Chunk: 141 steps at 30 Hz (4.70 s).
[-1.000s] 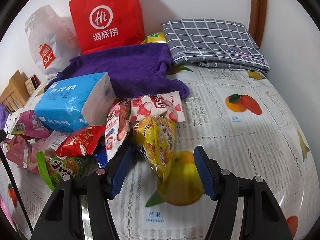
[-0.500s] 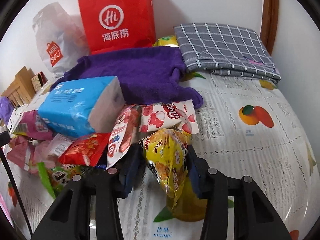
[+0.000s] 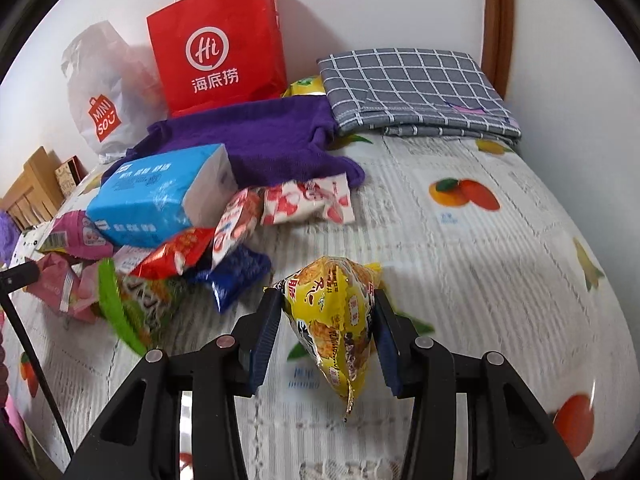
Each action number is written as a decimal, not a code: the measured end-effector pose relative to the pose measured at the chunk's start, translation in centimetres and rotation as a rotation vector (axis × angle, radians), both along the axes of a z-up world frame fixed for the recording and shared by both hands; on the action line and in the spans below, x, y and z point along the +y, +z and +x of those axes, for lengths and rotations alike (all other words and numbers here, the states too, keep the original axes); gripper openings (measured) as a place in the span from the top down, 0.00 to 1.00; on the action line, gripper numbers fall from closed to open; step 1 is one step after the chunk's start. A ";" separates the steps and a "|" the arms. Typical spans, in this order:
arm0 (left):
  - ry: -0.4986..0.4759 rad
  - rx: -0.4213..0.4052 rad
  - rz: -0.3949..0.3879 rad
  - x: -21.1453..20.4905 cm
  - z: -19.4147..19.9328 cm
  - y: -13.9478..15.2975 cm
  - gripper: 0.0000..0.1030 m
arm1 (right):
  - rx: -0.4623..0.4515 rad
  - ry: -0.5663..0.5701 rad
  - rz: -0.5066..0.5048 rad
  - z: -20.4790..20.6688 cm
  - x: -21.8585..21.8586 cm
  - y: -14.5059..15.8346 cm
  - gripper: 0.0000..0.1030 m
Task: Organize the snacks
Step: 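Reach the left tool to the pink snack bag while the right tool reaches the yellow triangle packet, then lift the pink bag with the left tool while the right tool lifts the yellow packet, then lower both packets onto the purple towel and open both tools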
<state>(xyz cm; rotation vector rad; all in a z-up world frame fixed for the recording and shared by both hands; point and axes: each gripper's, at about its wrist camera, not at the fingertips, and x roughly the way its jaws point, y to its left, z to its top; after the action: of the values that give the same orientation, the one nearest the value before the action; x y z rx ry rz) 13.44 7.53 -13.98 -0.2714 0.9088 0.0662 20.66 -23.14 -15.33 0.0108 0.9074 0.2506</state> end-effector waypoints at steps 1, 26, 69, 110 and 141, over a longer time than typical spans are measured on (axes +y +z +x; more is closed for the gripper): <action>-0.008 0.003 -0.001 -0.4 0.2 -0.2 0.01 | 0.003 0.004 0.001 -0.2 0.0 -0.2 0.56; -0.040 -0.005 -0.061 -1.4 -1.7 -0.2 0.45 | -0.016 0.011 0.008 -0.9 0.4 -1.4 0.55; -0.169 -0.195 -0.078 -2.2 6.8 12.6 0.51 | -0.171 0.136 0.168 4.3 8.9 16.2 0.57; -0.080 0.047 -0.067 5.2 27.4 2.4 0.51 | 0.086 0.116 0.056 27.0 10.9 3.3 0.57; -0.116 0.153 -0.023 3.2 29.0 -1.3 0.30 | 0.112 0.123 0.095 26.6 10.1 4.1 0.36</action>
<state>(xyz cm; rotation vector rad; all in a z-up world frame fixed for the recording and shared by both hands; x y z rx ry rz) 42.43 10.70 -15.30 -0.2372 1.0761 -0.0310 47.21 -13.03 -11.26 0.0578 1.0086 0.4112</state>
